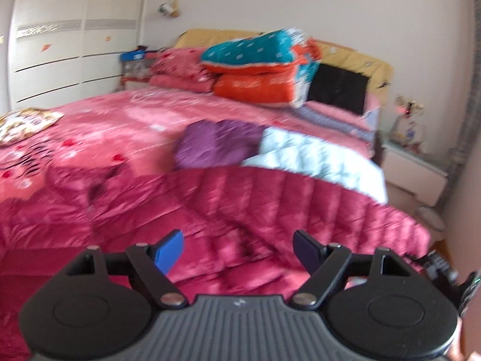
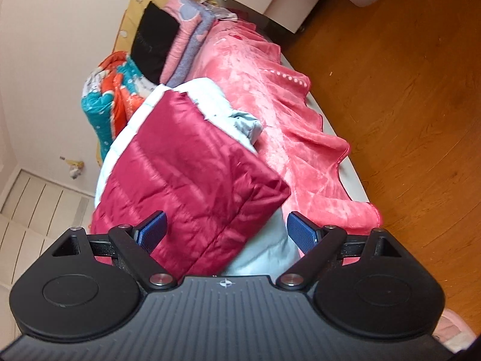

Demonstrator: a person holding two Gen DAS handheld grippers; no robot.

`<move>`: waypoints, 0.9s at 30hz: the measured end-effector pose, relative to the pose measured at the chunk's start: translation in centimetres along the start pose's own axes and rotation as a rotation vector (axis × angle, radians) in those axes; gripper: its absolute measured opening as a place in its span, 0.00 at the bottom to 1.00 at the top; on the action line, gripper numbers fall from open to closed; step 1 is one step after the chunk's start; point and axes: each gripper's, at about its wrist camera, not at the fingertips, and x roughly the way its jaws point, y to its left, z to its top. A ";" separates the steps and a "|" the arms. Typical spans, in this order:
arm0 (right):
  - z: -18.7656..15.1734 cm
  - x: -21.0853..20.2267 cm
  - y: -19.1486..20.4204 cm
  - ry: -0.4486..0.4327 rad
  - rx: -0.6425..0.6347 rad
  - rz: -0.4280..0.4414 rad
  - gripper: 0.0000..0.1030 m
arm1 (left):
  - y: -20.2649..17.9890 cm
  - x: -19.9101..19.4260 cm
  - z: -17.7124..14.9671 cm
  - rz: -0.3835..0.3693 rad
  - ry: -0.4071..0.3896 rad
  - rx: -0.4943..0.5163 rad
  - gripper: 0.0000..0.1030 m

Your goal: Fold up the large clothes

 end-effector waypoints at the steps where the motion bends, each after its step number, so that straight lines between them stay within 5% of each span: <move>1: -0.1 0.1 -0.2 -0.006 0.013 0.005 1.00 | 0.9 0.4 -0.4 0.019 0.010 -0.008 0.78; 6: 0.8 1.0 0.8 -0.044 -0.006 0.029 1.00 | 4.9 1.9 -1.7 0.072 0.042 -0.080 0.78; 8: 1.0 1.4 1.6 -0.045 -0.036 0.021 0.93 | 6.0 2.4 -2.1 0.083 0.047 -0.110 0.78; 12: 0.8 1.1 2.8 -0.052 -0.098 -0.006 0.56 | 8.0 2.8 -2.6 0.102 0.041 -0.135 0.78; 19: 0.1 0.1 7.0 -0.096 -0.253 -0.064 0.19 | 11.2 2.8 -3.7 0.172 -0.006 -0.133 0.78; 27: -2.1 -2.4 16.0 -0.165 -0.495 -0.027 0.17 | 14.6 2.5 -4.0 0.236 -0.063 -0.155 0.81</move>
